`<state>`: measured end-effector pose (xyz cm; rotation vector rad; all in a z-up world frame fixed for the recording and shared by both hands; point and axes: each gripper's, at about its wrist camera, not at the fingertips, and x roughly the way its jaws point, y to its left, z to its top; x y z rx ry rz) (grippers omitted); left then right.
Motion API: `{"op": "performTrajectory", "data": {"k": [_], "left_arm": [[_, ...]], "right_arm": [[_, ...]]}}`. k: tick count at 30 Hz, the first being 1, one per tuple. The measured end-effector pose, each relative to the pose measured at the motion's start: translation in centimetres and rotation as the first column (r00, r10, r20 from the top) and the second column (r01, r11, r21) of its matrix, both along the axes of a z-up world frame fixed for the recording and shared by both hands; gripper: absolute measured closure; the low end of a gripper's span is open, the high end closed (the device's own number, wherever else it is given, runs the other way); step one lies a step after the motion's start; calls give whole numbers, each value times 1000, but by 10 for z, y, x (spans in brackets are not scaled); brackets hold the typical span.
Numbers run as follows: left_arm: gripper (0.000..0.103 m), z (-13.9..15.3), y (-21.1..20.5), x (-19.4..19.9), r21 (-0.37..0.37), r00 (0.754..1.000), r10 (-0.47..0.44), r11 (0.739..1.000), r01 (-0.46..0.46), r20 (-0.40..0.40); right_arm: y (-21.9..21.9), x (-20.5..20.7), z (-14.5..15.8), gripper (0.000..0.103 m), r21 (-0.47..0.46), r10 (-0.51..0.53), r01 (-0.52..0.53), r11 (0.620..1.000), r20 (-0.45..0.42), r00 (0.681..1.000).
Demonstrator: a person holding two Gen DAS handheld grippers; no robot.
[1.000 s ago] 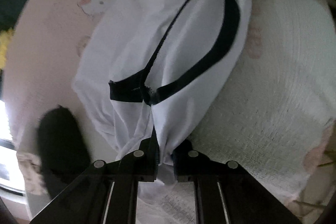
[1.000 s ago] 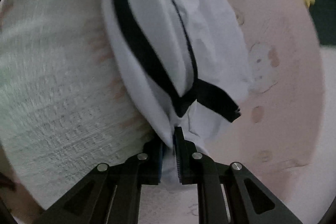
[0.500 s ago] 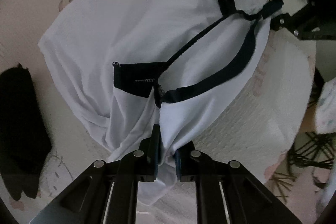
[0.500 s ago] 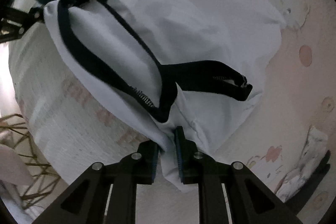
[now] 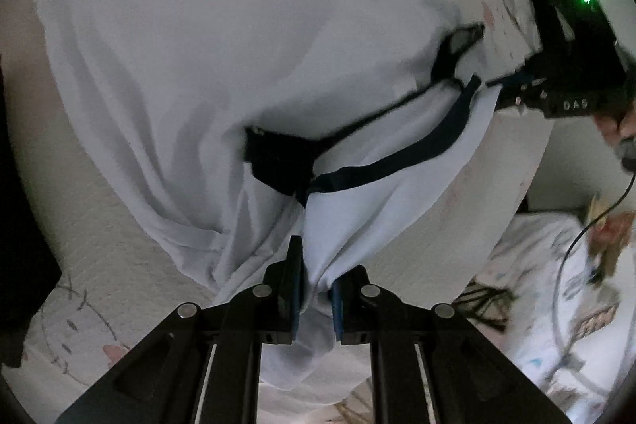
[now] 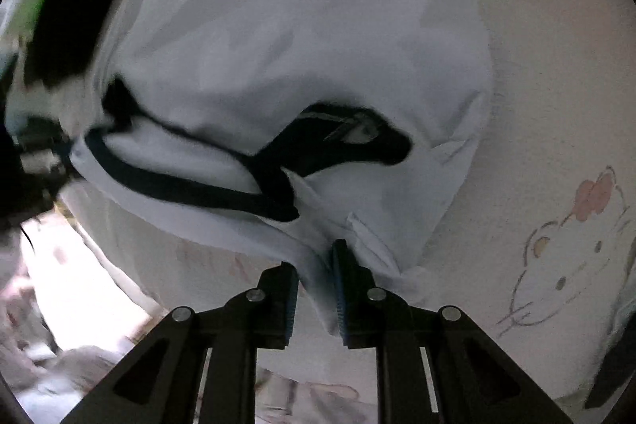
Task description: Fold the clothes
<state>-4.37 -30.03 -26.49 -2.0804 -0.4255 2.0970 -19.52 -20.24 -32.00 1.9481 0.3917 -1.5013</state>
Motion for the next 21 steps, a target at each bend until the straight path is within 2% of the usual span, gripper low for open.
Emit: {"op": "performTrajectory", "data": {"k": [3, 11, 16, 21], "left_arm": [[93, 8, -4, -5, -22, 999, 21, 1000, -22, -40], [90, 11, 1, -14, -97, 995, 51, 994, -59, -81], [90, -1, -5, -22, -61, 991, 119, 991, -123, -60], [89, -18, -6, -28, -49, 986, 161, 985, -163, -34]], "right_arm": [[3, -12, 1, 88, -24, -74, 74, 997, 22, 997], [-9, -28, 20, 85, -58, -131, 127, 990, -81, 988], [-27, -32, 15, 85, -16, -107, 106, 994, -156, 982], [-33, -41, -3, 85, -8, -190, 191, 981, -152, 970]]}}
